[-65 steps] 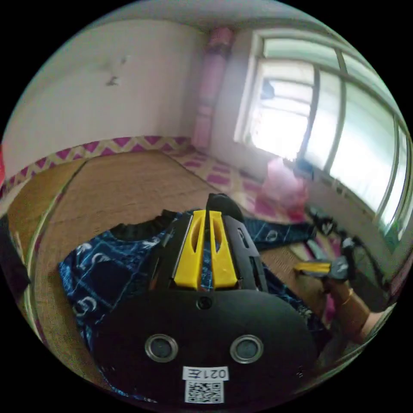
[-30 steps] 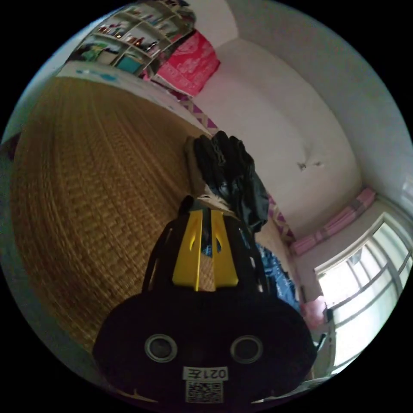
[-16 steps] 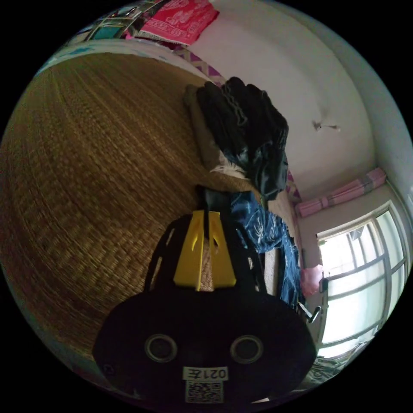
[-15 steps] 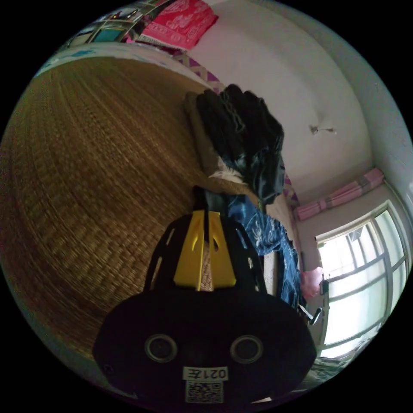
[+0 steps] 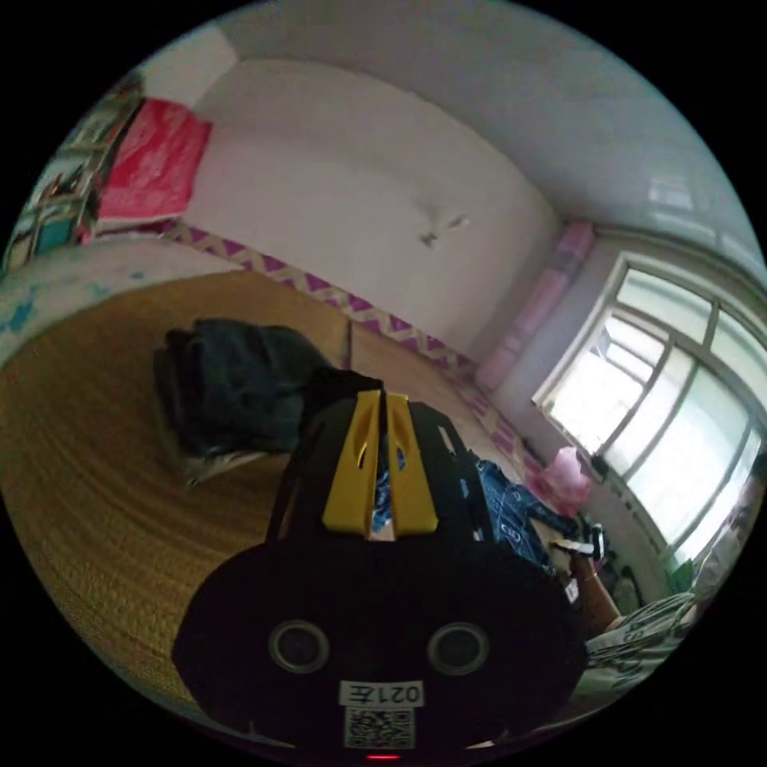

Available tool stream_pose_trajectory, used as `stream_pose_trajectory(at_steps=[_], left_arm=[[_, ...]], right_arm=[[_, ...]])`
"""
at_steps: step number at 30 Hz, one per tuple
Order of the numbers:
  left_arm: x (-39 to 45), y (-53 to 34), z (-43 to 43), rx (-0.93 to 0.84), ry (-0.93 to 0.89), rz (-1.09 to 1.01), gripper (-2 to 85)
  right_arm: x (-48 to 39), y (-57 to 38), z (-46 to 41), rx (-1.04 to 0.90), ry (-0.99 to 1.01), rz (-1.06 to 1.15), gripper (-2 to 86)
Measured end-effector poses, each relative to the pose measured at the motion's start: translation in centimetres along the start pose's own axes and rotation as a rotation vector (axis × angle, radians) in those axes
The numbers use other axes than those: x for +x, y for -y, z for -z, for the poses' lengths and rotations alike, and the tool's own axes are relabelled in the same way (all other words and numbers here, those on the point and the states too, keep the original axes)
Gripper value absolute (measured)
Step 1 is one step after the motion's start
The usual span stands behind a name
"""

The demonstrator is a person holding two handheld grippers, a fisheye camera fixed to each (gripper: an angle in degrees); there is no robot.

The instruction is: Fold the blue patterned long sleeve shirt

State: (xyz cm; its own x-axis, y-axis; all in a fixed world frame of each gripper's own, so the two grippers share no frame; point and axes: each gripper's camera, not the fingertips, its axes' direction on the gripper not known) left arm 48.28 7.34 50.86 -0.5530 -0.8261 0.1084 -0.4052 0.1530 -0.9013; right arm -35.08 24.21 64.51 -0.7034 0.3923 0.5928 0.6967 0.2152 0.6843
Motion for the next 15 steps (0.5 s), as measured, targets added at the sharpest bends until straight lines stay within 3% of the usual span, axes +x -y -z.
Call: stream_pose_trajectory(at_steps=[4, 7, 11, 15], left_arm=[[12.8, -0.2, -10.6, -0.106, -0.020, -0.149, -1.0], [22.5, -3.0, -20.9, -0.199, 0.094, -0.253, -1.0], [33.9, -10.3, -35.0, -0.255, 0.304, -0.369, -1.0], [43.2, -18.1, -45.7, -0.294, 0.323, -0.483, -1.0]], right_arm=[[1.9, 0.0, -0.2, 0.002, 0.061, -0.027, -0.5], [3.7, -0.1, -0.5, 0.003, 0.125, -0.057, -0.5], [5.2, 0.0, -0.8, 0.003, 0.150, -0.068, -0.5], [6.1, 0.0, -1.0, 0.005, 0.137, -0.062, -0.5]])
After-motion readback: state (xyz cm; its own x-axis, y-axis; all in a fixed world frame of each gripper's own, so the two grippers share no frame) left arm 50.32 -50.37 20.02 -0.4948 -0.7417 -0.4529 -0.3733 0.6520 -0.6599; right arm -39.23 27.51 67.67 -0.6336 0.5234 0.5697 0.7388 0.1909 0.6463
